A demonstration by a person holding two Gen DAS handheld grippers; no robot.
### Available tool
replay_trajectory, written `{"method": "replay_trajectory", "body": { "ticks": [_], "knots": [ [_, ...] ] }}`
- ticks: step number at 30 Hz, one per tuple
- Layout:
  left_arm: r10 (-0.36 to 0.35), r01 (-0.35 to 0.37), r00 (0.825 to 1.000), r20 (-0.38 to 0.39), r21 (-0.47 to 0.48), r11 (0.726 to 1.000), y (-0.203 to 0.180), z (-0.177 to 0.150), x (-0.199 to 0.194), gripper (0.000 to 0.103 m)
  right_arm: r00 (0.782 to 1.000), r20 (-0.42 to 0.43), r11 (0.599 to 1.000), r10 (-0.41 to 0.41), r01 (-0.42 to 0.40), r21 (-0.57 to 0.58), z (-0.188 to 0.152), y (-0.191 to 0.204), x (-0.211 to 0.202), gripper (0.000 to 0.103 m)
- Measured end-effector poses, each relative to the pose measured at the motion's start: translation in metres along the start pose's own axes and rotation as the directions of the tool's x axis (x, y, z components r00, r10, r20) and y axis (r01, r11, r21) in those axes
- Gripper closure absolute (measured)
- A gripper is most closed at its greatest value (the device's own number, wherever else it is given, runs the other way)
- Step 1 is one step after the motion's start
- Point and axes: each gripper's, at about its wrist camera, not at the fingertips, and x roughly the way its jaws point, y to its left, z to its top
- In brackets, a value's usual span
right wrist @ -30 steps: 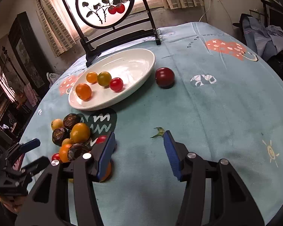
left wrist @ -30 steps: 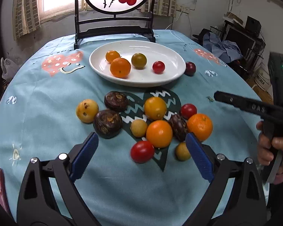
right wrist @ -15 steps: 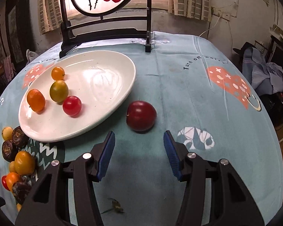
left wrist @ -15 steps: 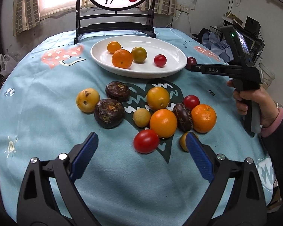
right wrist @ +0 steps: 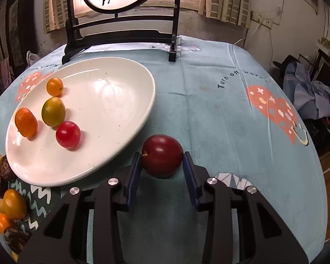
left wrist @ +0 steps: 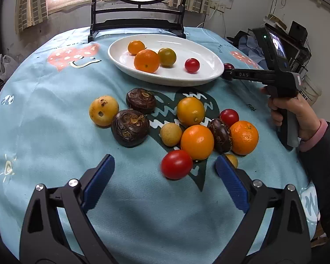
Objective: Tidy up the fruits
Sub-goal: 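Grasp the large dark red plum with the right gripper while the left gripper grasps a red tomato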
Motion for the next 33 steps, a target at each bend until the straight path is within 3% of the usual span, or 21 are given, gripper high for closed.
{"method": "replay_trajectory", "body": {
  "ticks": [6,12,14,21,24,33],
  "knots": [
    [-0.011,0.011,1.0,-0.027,0.016,1.0,0.002,0.001,0.006,0.01,0.99,0.035,0.979,0.139,-0.143,0.143,-0.018,-0.012,-0.037,0.065],
    [-0.048,0.049,0.997,-0.065,0.001,0.999,0.006,-0.001,0.013,0.038,0.975,0.086,0.965,0.203,-0.215,0.152,-0.036,-0.003,-0.065,0.065],
    [-0.056,0.056,0.996,-0.072,0.002,0.998,0.005,-0.001,0.014,0.043,0.972,0.097,0.963,0.214,-0.226,0.145,-0.038,0.001,-0.07,0.065],
    [-0.061,0.063,0.995,-0.075,0.014,0.998,0.001,0.001,0.019,0.046,0.963,0.098,0.957,0.252,-0.263,0.124,-0.044,0.012,-0.078,0.065],
    [-0.065,0.068,0.995,-0.08,0.044,0.997,-0.005,0.002,0.02,0.059,0.962,0.092,0.957,0.258,-0.267,0.111,-0.045,0.016,-0.078,0.065],
    [-0.056,0.06,0.996,-0.075,0.056,0.997,-0.008,0.002,0.018,0.072,0.96,0.089,0.957,0.265,-0.273,0.093,-0.047,0.02,-0.079,0.065]
  ]
}}
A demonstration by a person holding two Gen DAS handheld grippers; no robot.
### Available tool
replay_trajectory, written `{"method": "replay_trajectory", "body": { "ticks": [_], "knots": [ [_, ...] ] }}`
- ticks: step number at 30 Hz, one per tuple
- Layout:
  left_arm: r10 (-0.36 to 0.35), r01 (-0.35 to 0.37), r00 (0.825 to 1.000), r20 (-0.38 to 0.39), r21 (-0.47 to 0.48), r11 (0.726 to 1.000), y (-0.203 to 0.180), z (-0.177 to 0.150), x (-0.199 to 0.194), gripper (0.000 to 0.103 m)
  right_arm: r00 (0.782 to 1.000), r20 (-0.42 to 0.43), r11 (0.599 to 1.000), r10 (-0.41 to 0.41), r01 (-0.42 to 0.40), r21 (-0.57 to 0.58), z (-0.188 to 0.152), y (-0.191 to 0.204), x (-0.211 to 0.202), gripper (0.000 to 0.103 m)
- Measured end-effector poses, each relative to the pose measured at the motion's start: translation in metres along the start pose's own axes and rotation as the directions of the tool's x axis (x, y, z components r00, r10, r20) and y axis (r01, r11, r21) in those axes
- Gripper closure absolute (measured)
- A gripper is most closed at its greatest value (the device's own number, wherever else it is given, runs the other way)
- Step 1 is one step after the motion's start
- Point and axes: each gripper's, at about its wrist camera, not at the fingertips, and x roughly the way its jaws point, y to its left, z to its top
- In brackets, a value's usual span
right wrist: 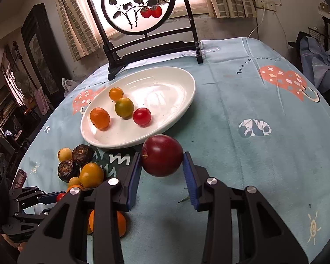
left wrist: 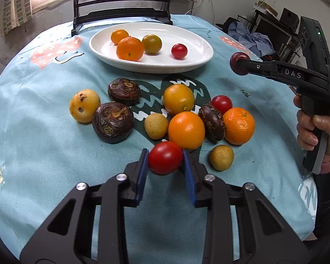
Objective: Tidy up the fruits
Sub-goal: 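Grasp the large dark red plum with the right gripper while the left gripper grasps a red tomato, then lower the plum and tomato onto the white plate while both grippers open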
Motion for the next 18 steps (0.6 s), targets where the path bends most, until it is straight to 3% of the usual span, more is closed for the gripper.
{"method": "replay_trajectory", "body": {
  "ticks": [11,18],
  "knots": [
    [-0.032,0.033,0.998,0.047,-0.026,0.999,0.002,-0.004,-0.013,0.072,0.999,-0.007,0.997,0.032,-0.033,-0.069,-0.008,0.02,0.0,0.065],
    [-0.037,0.039,0.994,0.099,-0.018,0.999,0.0,0.008,-0.024,0.072,0.994,0.021,0.983,0.107,-0.102,-0.153,-0.011,0.048,-0.006,0.065]
  ]
}}
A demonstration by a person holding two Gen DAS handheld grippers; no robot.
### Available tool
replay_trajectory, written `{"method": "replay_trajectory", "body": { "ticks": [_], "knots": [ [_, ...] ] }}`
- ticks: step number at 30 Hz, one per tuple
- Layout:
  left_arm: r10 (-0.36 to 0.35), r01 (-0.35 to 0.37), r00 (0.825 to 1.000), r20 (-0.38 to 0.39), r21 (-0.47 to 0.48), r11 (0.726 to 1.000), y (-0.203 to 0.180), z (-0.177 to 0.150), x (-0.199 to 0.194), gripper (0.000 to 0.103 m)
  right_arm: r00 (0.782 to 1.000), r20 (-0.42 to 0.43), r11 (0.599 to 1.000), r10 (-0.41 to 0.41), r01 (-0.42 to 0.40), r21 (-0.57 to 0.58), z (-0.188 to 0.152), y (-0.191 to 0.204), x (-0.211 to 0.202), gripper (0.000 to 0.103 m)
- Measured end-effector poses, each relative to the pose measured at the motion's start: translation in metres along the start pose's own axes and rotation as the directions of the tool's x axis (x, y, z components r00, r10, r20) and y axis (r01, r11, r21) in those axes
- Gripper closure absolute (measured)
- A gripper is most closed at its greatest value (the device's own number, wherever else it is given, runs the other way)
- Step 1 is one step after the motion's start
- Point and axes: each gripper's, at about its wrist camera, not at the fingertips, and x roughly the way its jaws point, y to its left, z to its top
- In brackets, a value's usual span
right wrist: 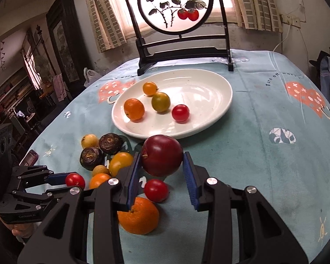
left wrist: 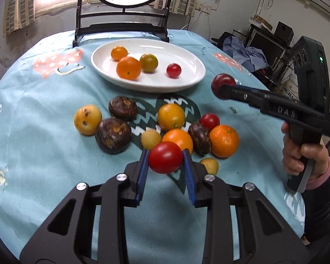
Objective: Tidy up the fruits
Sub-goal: 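Lower the plum and tomato onto the white plate while both grippers open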
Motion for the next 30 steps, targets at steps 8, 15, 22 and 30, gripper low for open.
{"method": "replay_trajectory", "body": {
  "ticks": [8,15,22,30],
  "knots": [
    [0.054,-0.052,0.996,0.076,-0.016,0.998,0.003,0.074,0.005,0.072,0.998,0.057,1.0,-0.017,0.017,0.001,0.033,0.009,0.01,0.064],
    [0.116,-0.112,0.99,0.081,-0.05,0.992,0.014,0.135,0.047,0.072,0.993,0.063,0.995,-0.103,0.101,0.026,0.071,-0.008,0.048,0.065],
    [0.186,-0.185,0.982,0.021,-0.064,0.981,0.032,0.165,0.093,0.072,0.992,0.003,0.991,-0.126,0.126,0.05,0.083,-0.031,0.088,0.065],
    [0.223,-0.217,0.974,0.039,-0.11,0.97,0.037,0.167,0.091,0.033,0.99,0.021,0.99,-0.14,0.139,0.01,0.086,-0.023,0.08,0.056]
  ]
}}
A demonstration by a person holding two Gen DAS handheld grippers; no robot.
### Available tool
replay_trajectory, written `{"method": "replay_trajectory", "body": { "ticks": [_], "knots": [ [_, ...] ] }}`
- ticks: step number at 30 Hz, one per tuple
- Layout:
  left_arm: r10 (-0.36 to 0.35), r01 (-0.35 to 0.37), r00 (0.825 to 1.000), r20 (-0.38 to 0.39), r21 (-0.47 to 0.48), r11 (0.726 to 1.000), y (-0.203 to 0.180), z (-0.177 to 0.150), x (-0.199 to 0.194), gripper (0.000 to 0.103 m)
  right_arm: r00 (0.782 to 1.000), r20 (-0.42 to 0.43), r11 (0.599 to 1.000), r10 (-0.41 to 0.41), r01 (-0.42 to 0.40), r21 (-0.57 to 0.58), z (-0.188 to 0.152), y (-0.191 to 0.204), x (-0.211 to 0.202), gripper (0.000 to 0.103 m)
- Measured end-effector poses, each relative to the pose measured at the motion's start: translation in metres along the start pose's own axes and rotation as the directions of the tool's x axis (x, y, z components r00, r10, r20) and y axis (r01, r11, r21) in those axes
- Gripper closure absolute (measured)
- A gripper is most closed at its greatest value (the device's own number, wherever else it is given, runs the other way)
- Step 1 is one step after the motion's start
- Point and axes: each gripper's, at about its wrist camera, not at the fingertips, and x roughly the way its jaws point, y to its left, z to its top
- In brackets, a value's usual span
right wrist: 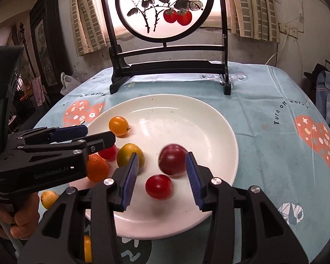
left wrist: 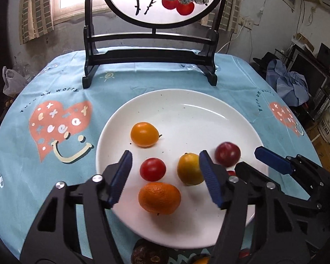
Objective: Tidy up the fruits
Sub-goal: 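Lower the plum and tomato onto the white plate while both grippers open, then grasp a large orange with the right gripper while the left gripper grasps a small yellow-green fruit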
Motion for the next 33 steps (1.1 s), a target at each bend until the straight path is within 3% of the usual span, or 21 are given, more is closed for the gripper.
{"method": "replay_trajectory", "body": {
  "ticks": [5,8,16,20,22,28,33],
  "knots": [
    [0.024,-0.023,0.997,0.072,-0.015,1.0,0.008,-0.014,-0.048,0.01,0.997,0.06,0.999,0.046,-0.047,0.014,-0.006,0.009,-0.04,0.047],
    [0.031,-0.029,0.996,0.08,-0.036,0.999,0.017,-0.035,-0.073,0.007,0.995,0.066,0.997,0.071,-0.072,0.01,-0.022,0.017,-0.062,0.047],
    [0.019,-0.012,0.998,0.062,-0.117,0.993,0.043,-0.118,-0.102,0.006,0.991,-0.018,0.99,0.129,-0.128,0.053,-0.092,0.029,-0.091,0.046],
    [-0.009,0.009,1.0,-0.001,-0.128,0.992,0.047,-0.149,-0.101,0.006,0.989,-0.033,0.989,0.143,-0.142,0.047,-0.108,0.035,-0.097,0.046],
    [-0.032,0.032,0.999,0.003,-0.109,0.994,0.045,-0.156,-0.107,0.006,0.988,-0.048,0.989,0.146,-0.144,0.041,-0.112,0.037,-0.096,0.046],
    [0.004,-0.003,1.0,0.03,-0.031,1.0,0.03,-0.163,-0.112,0.006,0.992,-0.083,0.996,0.091,-0.092,-0.013,-0.121,0.045,-0.094,0.046],
    [0.012,-0.011,1.0,0.028,-0.033,0.999,0.031,-0.163,-0.111,0.006,0.99,-0.11,0.996,0.084,-0.083,0.009,-0.125,0.04,-0.09,0.046]
  ]
}}
